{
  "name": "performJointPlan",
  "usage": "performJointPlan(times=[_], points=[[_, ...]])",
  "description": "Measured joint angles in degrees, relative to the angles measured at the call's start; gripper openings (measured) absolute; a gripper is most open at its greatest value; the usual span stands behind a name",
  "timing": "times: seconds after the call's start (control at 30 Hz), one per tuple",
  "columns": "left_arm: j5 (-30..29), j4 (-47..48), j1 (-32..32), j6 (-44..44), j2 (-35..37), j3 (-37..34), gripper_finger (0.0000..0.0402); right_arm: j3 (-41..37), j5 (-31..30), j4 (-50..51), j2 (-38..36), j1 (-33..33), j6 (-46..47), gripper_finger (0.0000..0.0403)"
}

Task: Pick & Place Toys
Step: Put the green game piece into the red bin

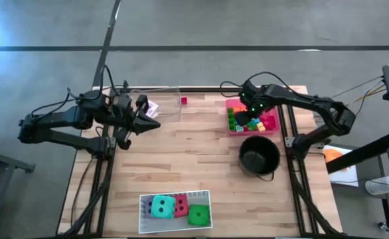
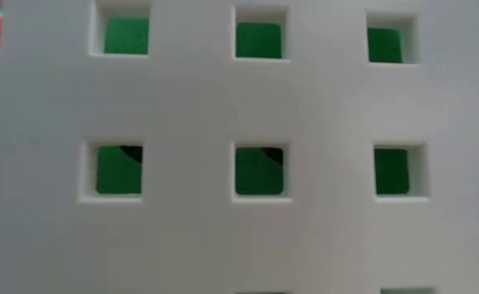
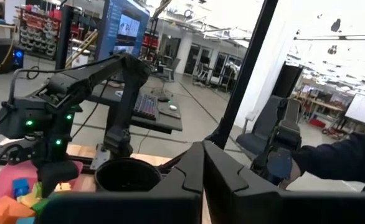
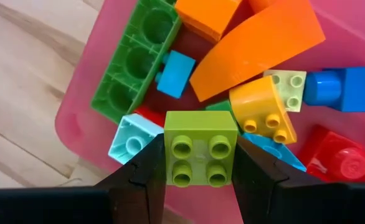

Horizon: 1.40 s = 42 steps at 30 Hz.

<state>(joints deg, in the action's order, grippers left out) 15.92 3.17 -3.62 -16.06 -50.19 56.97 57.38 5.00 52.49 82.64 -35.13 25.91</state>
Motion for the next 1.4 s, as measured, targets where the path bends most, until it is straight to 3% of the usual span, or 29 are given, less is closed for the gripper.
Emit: performJointPlan(times=[0.43,1.23,1.4], points=[[-0.5,1.8,-0.1,0.8,0.1,0.0,0.0007,1.2,-0.1,0.0,7.1,0.0,0.4,0.0131],[-2.9,2.0,-0.1,-0.5,0.1,0.0,0.0008,1.0,1.1,-0.5,7.1,0.0,-1.0,0.0131],[-2.9,2.0,-0.1,-0.5,0.1,0.0,0.0008,1.0,1.0,-0.5,7.1,0.0,-1.1,0.0186]])
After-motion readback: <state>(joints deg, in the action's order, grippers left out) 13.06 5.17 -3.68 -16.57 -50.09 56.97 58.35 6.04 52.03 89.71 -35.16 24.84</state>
